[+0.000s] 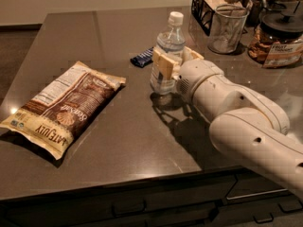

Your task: Place blue plastic bottle upright

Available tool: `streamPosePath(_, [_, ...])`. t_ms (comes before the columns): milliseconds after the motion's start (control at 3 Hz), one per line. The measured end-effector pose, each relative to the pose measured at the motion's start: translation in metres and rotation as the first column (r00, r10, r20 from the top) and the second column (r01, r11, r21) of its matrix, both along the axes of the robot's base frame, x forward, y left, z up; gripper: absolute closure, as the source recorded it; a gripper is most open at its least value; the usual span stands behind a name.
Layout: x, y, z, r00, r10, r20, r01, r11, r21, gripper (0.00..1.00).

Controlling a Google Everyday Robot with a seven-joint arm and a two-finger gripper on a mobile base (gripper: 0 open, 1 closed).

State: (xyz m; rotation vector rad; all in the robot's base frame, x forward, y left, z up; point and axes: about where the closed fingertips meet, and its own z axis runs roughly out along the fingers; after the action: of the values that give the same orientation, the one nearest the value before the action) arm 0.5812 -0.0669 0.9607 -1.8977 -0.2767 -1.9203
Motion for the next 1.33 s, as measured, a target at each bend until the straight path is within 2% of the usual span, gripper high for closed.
streamPosePath(333, [-0.003, 0.007, -0.007, 0.9992, 0.029, 0.026, -0.027, 0.997, -0.066, 1.0])
streamPosePath(1000, [-0.005, 0.011, -0.018, 0.9985, 0.046, 0.029, -0.043, 0.993, -0.108, 1.0])
streamPosePath(1333, [-0.005, 0.01, -0.022, 0.9992, 0.031, 0.025, -0.028, 0.994, -0.107, 0.82])
